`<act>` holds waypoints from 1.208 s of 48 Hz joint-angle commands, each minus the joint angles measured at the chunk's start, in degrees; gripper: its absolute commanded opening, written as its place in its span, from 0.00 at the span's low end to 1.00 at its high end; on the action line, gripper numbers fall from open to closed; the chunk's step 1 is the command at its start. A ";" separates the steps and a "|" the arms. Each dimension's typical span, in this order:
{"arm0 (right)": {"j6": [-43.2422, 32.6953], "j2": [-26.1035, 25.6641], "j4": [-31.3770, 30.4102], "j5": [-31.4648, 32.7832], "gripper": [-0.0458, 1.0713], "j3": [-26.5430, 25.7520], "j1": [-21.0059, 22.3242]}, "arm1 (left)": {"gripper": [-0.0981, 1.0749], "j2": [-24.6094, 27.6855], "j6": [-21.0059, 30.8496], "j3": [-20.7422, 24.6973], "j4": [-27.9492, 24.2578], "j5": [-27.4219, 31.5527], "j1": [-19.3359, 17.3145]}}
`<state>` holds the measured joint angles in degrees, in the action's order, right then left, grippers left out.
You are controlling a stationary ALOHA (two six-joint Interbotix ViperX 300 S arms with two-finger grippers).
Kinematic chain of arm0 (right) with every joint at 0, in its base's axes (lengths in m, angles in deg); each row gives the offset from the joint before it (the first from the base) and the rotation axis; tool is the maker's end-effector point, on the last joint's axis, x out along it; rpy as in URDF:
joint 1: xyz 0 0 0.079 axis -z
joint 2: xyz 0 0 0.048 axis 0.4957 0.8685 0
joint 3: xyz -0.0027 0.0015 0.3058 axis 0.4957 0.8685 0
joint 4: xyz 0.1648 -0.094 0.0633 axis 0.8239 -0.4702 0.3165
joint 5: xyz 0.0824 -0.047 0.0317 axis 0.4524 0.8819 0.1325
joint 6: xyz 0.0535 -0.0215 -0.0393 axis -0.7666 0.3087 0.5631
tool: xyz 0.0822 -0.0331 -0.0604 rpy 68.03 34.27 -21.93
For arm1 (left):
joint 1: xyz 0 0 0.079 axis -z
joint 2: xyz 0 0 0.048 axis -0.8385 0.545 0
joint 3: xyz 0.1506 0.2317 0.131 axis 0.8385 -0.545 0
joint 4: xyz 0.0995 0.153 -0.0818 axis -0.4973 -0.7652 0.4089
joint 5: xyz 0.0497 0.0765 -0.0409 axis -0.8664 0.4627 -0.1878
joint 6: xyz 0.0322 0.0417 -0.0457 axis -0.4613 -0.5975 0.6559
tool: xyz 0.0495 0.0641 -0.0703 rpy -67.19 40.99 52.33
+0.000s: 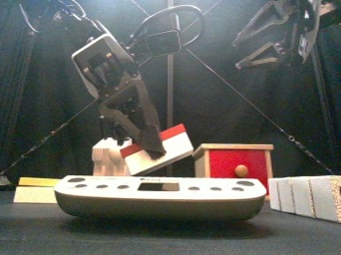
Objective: Put salmon sushi on stove
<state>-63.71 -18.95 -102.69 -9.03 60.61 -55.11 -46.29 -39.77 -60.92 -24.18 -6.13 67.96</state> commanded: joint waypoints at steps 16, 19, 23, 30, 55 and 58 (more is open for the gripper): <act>0.00 -0.35 -0.18 0.18 0.85 -0.44 0.09 | 0.78 -0.70 0.09 1.58 0.09 -0.44 -0.18; 0.00 -0.35 -0.18 0.18 0.85 -0.44 0.09 | 0.78 -0.70 0.09 1.49 0.09 -0.44 -0.18; 0.00 -0.35 -0.18 0.18 0.85 -0.44 0.09 | 0.78 -0.70 0.09 1.58 0.00 -0.44 -0.18; 0.00 -0.35 -0.18 0.18 0.85 -0.44 0.09 | 0.79 -0.62 0.09 1.58 0.09 -0.53 -0.18; -0.09 -0.35 -0.18 0.18 0.85 -0.44 0.09 | 0.79 -0.88 0.09 1.41 0.00 -0.88 -0.26; -0.09 -0.35 -0.18 0.18 0.85 -0.44 0.09 | 0.79 -0.79 0.09 1.41 0.00 -0.88 -0.26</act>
<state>-63.71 -18.95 -102.69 -9.03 60.61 -55.11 -46.29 -39.68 -60.83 -24.18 -6.48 67.88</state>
